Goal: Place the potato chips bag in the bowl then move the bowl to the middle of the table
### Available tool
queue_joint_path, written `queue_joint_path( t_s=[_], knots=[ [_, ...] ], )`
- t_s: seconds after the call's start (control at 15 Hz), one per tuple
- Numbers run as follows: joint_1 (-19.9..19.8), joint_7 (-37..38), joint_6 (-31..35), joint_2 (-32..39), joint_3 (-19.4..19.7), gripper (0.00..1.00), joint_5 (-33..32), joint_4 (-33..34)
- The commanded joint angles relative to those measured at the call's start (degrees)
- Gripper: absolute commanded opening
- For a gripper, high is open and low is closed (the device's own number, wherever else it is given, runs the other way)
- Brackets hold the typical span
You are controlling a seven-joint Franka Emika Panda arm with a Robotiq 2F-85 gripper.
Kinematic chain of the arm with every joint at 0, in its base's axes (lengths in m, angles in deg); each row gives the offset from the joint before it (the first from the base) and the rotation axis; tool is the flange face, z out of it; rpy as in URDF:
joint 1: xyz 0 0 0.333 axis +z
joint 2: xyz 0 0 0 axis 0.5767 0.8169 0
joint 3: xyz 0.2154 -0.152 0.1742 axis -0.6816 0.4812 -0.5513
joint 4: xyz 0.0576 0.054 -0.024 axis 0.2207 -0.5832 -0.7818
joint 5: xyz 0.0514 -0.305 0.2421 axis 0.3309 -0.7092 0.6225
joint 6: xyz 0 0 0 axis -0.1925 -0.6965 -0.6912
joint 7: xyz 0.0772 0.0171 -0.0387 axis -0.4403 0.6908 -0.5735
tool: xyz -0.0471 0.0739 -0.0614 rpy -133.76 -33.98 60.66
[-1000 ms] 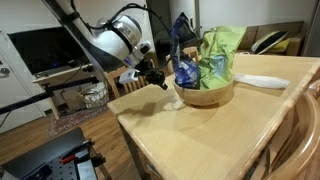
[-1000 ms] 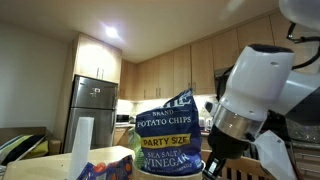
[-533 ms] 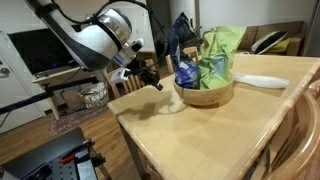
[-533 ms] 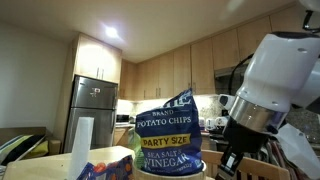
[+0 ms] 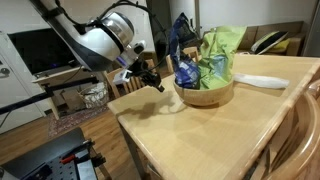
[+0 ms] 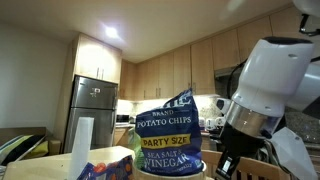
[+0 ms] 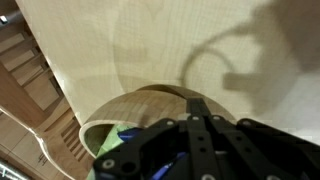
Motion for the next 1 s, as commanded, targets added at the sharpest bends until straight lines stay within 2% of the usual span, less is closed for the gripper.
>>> queue_joint_path(
  t_s=[0.0,0.93],
  knots=[
    [-0.4,0.4,-1.4,2.7,0.6,0.0,1.3,3.1],
    [-0.6,8.0,-4.7,11.8,3.7,0.0,-1.3,13.1]
  ],
)
